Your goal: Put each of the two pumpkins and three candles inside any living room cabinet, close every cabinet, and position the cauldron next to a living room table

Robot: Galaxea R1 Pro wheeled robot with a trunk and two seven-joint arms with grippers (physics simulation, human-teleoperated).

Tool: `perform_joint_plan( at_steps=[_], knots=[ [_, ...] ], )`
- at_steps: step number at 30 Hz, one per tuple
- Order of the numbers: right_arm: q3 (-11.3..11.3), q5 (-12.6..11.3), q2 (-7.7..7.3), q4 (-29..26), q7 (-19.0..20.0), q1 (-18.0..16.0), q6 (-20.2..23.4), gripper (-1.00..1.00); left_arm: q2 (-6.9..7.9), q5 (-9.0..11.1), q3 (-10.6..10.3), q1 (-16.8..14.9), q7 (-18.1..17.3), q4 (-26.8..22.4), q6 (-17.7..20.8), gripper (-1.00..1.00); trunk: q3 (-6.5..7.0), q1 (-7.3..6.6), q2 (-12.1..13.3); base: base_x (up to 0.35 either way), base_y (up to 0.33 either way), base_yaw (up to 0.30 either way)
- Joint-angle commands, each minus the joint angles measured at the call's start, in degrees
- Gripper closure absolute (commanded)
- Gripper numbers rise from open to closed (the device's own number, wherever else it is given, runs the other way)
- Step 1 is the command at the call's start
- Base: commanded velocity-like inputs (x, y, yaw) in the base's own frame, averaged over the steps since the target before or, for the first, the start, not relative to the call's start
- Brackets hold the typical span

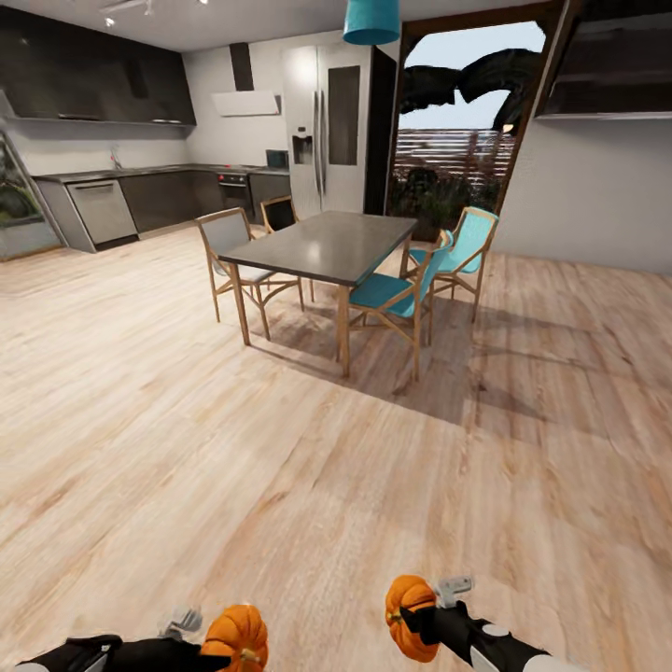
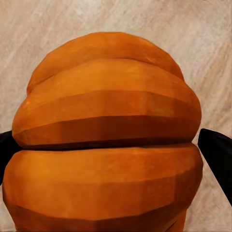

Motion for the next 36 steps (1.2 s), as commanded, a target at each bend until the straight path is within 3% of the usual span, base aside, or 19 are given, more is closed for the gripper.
perform_joint_plan(
  at_steps=[1, 2, 5, 8, 12, 15, 20, 31, 34, 35, 36],
  knots=[
    [-0.4, 0.0, 0.05, 0.0, 1.7, 1.0, -1.3, 1.0, -0.28, -3.7, 0.8, 0.0, 0.1, -1.6, -1.7, 1.0, 0.2, -0.23, 0.4, 0.0, 0.0, 0.287],
    [-0.4, 1.0, 0.01, 0.0, 3.8, 2.2, -2.4, 1.0, -0.52, -7.0, 0.8, 0.1, 0.3, -2.7, -4.0, 1.0, 0.38, -0.45, 0.8, 0.0, 0.0, 0.288],
    [-0.4, 2.6, -0.2, 0.0, 5.7, 2.9, -3.1, 1.0, 0.06, -8.5, 1.0, 0.1, 0.6, -3.0, -5.6, 1.0, 0.92, -1.11, 2.0, 0.0, 0.0, 0.289],
    [-0.5, 2.8, -0.4, 0.0, 6.2, 3.1, -3.3, 1.0, 1.82, -6.9, 1.1, 0.1, 1.5, -3.2, -6.1, 1.0, 1.46, -1.76, 3.2, 0.0, 0.0, 0.289],
    [-0.5, 2.9, -0.14, 0.1, 5.6, 3.2, -3.5, 1.0, 2.64, -5.0, 1.2, 1.2, 2.6, -3.2, -6.3, 1.0, 2.18, -2.64, 4.8, 0.0, 0.0, 0.29],
    [-0.5, 2.9, -0.24, 0.2, 4.6, 3.2, -3.5, 1.0, 2.96, -4.7, 1.2, 2.3, 3.0, -3.0, -6.3, 1.0, 2.71, -3.3, 6.0, 0.0, 0.0, 0.291],
    [-0.5, 3.0, -0.15, 0.1, -0.5, 3.2, -3.5, 1.0, 3.89, -4.6, 1.2, 2.6, 3.1, -2.9, -6.3, 1.0, 3.61, -4.4, 8.0, 0.0, 0.0, 0.292],
    [-0.6, 2.7, 0.1, 0.0, -1.7, 3.2, -3.5, 1.0, 5.42, -4.6, 1.2, 2.7, 3.2, -2.8, -6.3, 1.0, 5.48, -6.82, 12.4, 0.0, 0.0, 0.292],
    [-0.7, 2.8, 0.18, -0.3, -4.5, 3.2, -3.7, 1.0, 5.27, -4.6, 1.2, 2.7, 3.2, -2.8, -6.3, 1.0, 5.92, -7.48, 13.6, 0.0, 0.0, 0.288],
    [-0.7, 2.8, 0.18, -0.4, -5.5, 3.2, -3.8, 1.0, 5.26, -4.4, 1.3, 2.7, 3.2, -2.8, -6.3, 1.0, 6.06, -7.69, 14.1, 0.0, 0.0, 0.282],
    [-0.7, 2.9, 0.12, -1.4, -7.0, 3.0, -3.8, 1.0, 5.37, -2.7, 1.7, 2.7, 3.2, -2.8, -6.2, 1.0, 6.2, -7.91, 14.5, 0.0, 0.0, 0.278]
  ],
)
